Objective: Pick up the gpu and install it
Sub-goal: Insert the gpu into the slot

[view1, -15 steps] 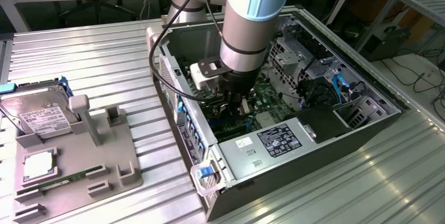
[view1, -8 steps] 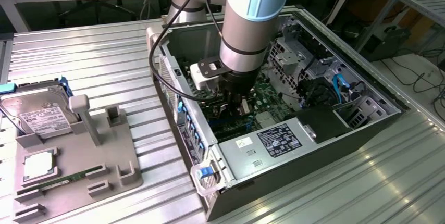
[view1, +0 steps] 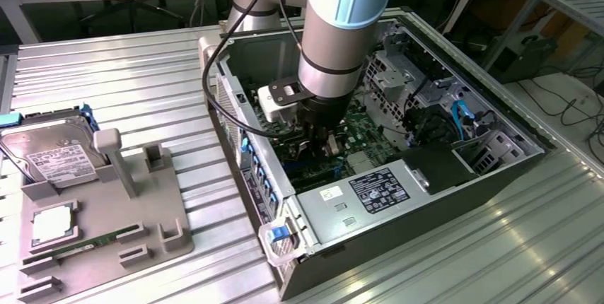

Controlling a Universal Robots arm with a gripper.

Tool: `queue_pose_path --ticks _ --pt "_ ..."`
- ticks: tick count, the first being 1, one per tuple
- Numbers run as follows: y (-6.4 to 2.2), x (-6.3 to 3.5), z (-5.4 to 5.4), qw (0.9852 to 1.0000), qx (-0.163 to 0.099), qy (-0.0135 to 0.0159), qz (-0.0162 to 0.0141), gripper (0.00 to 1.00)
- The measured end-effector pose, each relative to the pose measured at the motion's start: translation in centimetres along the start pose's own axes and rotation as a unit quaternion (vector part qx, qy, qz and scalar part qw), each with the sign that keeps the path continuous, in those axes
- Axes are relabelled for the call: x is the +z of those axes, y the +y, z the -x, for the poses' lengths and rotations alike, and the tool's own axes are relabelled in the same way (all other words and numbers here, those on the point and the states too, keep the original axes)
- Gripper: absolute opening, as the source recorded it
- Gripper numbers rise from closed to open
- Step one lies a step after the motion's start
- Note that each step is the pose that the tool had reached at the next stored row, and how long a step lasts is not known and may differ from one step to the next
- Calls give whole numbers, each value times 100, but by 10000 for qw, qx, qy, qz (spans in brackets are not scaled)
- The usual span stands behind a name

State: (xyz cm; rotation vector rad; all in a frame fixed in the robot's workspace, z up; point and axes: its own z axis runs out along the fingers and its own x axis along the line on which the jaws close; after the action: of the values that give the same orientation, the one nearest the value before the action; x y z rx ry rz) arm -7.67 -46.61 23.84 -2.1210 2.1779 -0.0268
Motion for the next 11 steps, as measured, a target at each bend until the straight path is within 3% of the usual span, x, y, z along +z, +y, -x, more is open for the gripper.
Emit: queue_pose_path --ticks 11 --pt "0 0 0 10000 0 0 0 27"
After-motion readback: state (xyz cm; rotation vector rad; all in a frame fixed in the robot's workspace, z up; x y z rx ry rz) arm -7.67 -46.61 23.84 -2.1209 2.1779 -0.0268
